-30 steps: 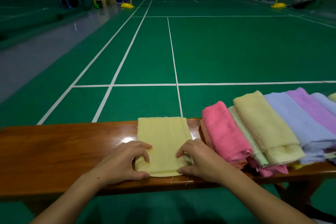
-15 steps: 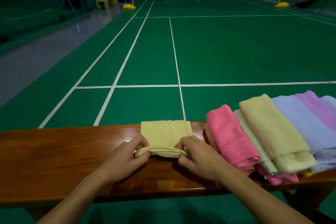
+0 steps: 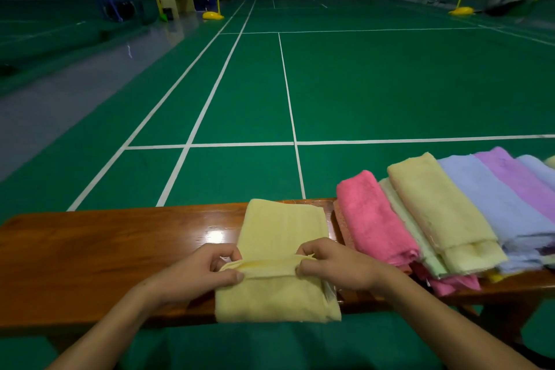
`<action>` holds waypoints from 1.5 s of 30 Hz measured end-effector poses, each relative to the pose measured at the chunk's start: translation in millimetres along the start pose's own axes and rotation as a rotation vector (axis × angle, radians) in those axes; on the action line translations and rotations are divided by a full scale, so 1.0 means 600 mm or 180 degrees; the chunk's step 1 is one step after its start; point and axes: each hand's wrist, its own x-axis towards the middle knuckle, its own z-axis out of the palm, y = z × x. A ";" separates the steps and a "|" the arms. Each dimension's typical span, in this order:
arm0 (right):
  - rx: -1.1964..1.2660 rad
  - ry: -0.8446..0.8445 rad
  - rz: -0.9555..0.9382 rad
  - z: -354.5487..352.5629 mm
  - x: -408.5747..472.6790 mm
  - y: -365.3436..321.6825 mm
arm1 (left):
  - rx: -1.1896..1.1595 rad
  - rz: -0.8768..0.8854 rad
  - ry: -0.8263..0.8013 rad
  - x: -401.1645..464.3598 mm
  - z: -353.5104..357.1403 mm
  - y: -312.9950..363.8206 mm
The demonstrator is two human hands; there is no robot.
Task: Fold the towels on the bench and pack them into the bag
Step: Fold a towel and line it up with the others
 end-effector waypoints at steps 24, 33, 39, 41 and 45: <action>0.1771 0.0616 0.0172 -0.042 0.023 0.015 | -0.0622 0.0177 0.0736 0.031 0.014 0.036; -0.0109 0.2024 0.0223 -0.009 0.096 0.029 | 0.0863 0.0018 0.1600 0.076 -0.006 -0.022; -0.1104 0.2309 0.0320 0.009 0.109 0.033 | 0.2170 -0.0444 0.2160 0.101 -0.013 -0.042; -0.1310 0.2421 0.0272 0.008 0.111 0.035 | 0.2333 -0.0460 0.2291 0.099 -0.019 -0.041; -0.1464 0.2571 0.0189 -0.002 0.109 0.039 | 0.2616 -0.0340 0.2475 0.086 -0.032 -0.048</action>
